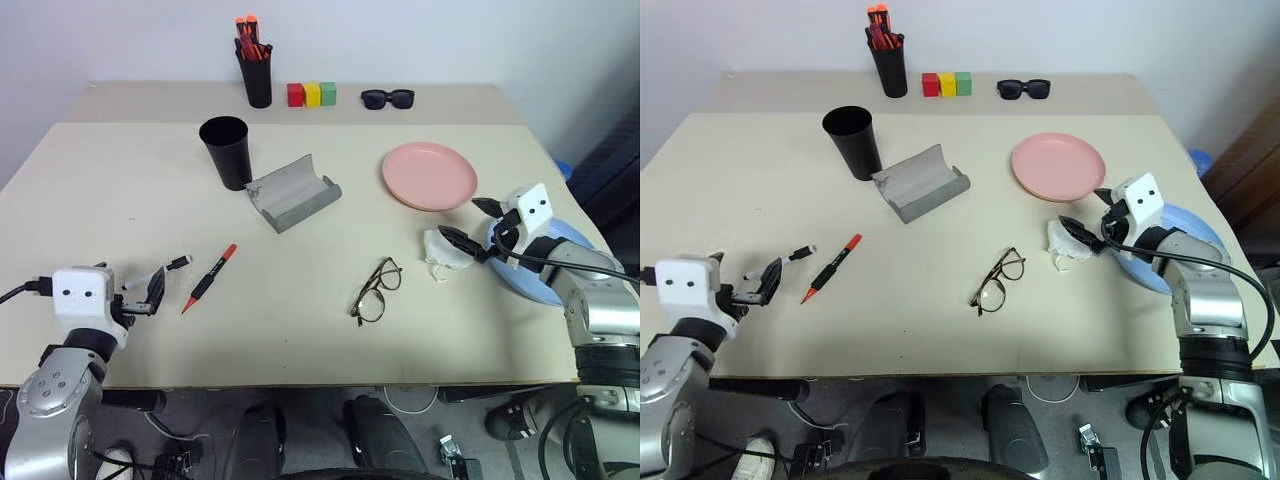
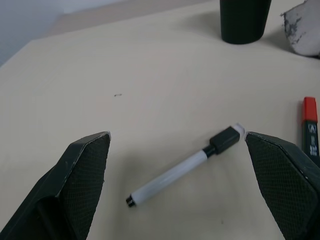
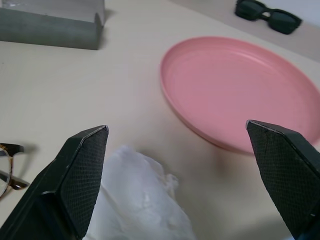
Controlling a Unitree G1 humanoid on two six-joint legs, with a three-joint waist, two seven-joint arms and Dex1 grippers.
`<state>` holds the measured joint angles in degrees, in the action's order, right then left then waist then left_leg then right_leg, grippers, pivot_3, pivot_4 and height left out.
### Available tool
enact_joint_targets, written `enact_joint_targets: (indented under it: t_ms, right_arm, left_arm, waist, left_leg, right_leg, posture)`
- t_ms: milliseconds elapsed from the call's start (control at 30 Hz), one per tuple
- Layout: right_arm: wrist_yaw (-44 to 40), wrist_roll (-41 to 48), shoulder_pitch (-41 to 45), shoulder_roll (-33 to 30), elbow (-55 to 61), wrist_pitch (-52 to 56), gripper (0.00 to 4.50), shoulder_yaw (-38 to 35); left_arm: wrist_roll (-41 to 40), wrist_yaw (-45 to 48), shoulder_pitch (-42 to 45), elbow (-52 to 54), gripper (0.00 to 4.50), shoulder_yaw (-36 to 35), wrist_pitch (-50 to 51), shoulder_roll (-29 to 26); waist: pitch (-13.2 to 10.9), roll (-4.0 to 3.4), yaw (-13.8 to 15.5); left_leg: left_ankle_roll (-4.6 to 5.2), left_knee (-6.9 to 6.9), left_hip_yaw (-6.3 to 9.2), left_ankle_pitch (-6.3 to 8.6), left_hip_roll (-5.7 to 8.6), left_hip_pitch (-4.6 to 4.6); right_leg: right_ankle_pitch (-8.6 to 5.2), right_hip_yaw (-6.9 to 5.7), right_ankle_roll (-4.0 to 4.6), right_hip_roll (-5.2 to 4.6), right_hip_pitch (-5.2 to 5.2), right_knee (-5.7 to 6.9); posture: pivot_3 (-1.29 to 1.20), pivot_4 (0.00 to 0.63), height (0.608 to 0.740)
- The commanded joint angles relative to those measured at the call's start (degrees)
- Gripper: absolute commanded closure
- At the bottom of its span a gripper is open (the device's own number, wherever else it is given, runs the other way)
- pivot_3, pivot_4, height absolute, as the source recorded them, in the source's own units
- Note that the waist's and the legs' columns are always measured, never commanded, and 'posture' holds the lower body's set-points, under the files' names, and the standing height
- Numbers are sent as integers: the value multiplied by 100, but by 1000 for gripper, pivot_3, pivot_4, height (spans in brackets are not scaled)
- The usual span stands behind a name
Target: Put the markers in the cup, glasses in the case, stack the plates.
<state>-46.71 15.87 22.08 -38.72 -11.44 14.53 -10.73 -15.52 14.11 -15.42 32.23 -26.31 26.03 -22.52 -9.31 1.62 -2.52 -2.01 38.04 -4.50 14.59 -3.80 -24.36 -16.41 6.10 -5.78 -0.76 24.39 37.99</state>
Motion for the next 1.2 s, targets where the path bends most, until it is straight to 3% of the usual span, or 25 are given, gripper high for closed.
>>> enact_joint_targets:
  t_ms: [33,300,600,833,1000,1200]
  right_arm:
    - [-71,-6,171,-109,13,-61,0,-2]
    - [-126,-35,452,-41,81,43,0,236]
    - [130,24,447,511,973,339,0,696]
    - [728,-499,128,1185,1844,595,0,1614]
    - [1040,-619,-207,1587,2365,800,0,1991]
    - [901,-631,-350,1619,2657,786,0,2295]
  left_arm:
    - [-14,-131,-17,312,62,-108,7,67]
    - [22,-270,245,332,62,146,125,83]
    - [85,-84,914,257,62,725,669,-299]
    - [53,194,1531,168,62,1508,1706,-691]
    - [-103,87,2049,130,62,1654,2677,-658]
    - [-382,99,2678,64,62,1614,4289,-689]
  waist:
    - [0,0,0]
    - [0,0,-4]
    - [0,-1,-5]
    - [1,0,-3]
    - [1,0,11]
    - [1,1,4]
  left_leg:
    - [0,0,0,0,0,0]
    - [0,0,0,0,0,0]
    - [0,0,4,0,-1,0]
    - [0,0,4,0,0,-1]
    - [-1,1,7,-1,0,-3]
    - [-1,3,9,-1,0,-2]
  right_leg:
    - [0,0,0,0,0,0]
    - [0,0,-1,1,0,1]
    - [5,-1,-10,6,0,4]
    - [9,-2,-17,5,0,4]
    - [10,-4,-18,5,2,7]
    - [10,-5,-19,6,1,8]
  posture:
    - [0,150,725]
    - [0,150,725]
    - [0,150,725]
    - [0,150,725]
    - [0,150,725]
    - [0,150,725]
